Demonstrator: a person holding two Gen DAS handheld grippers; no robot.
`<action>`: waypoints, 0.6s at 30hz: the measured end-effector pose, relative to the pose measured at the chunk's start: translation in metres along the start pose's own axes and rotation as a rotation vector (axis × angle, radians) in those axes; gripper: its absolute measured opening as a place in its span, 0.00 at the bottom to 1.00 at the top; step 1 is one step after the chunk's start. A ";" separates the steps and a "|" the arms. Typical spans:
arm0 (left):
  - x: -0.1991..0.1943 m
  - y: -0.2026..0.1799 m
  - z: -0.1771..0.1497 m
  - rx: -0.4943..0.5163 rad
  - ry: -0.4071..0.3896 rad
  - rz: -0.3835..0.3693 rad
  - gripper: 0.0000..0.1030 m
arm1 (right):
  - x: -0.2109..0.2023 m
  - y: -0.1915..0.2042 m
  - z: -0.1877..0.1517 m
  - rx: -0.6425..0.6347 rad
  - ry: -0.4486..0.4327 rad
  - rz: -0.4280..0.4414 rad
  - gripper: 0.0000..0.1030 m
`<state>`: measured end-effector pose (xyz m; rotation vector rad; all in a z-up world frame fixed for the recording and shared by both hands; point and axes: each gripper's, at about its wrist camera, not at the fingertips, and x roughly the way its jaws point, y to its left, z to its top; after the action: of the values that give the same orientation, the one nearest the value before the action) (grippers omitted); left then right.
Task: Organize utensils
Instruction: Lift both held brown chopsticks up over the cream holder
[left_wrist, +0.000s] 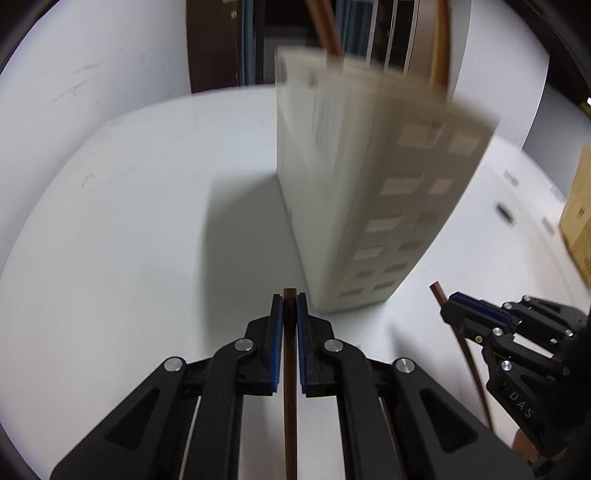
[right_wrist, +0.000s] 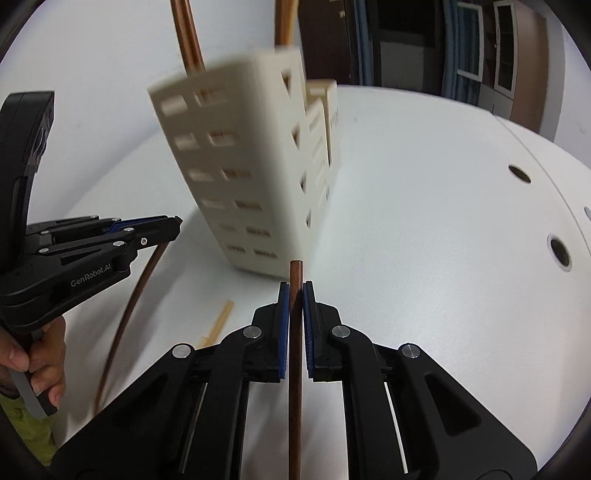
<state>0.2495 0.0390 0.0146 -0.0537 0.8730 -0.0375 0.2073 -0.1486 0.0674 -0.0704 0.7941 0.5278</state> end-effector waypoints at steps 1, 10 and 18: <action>-0.010 0.000 0.001 -0.006 -0.028 -0.009 0.07 | -0.007 0.001 0.003 -0.002 -0.021 0.005 0.06; -0.087 -0.012 0.009 0.007 -0.213 -0.032 0.07 | -0.066 0.020 0.018 -0.038 -0.174 0.010 0.06; -0.115 -0.011 0.018 0.036 -0.287 -0.032 0.07 | -0.093 0.022 0.028 -0.054 -0.240 0.000 0.06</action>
<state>0.1894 0.0351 0.1149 -0.0383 0.5845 -0.0731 0.1613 -0.1617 0.1552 -0.0560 0.5460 0.5469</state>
